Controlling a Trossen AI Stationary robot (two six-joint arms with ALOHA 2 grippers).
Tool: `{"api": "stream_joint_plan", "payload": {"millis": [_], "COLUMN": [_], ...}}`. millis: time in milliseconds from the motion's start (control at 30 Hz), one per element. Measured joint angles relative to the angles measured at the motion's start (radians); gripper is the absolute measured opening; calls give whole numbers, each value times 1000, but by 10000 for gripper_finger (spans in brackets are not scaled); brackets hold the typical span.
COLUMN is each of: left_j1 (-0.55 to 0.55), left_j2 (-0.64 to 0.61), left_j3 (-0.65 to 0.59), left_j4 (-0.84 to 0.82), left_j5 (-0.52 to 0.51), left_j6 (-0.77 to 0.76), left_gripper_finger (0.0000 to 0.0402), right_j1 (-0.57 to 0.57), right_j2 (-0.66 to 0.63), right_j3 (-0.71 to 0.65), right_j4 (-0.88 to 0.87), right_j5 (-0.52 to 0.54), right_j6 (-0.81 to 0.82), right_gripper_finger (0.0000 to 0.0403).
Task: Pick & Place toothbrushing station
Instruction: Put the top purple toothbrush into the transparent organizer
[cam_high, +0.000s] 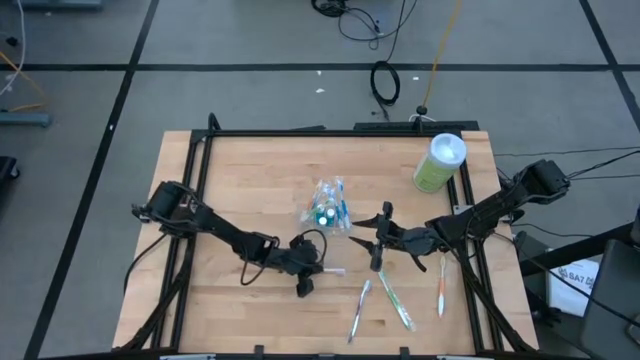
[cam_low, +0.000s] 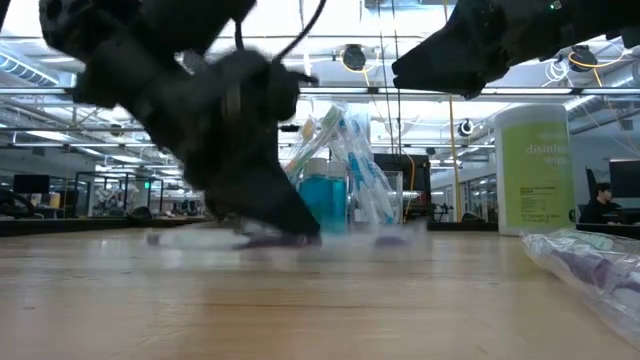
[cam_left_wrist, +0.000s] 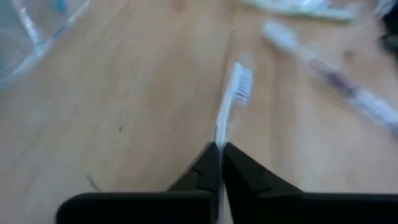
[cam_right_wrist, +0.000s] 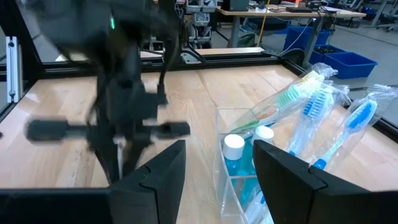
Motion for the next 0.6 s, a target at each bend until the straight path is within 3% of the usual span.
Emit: {"api": "stream_joint_plan", "payload": {"millis": [200,433,600], "left_j1": [0,-6,-6], "left_j2": [-206,-474,-585], "left_j3": [1,2,2], "left_j4": [-78,-104,-81], "left_j5": [-94,-337,-519], "left_j6": [93,281,406], "left_gripper_finger": [3,2,2], "right_j1": [0,0,0], "right_j2": [0,0,0], "right_j3": [0,0,0], "right_j4": [-9,-13,-17], "right_j5": [0,0,0], "right_j6": [0,0,0], "right_gripper_finger": [183,183,183]}}
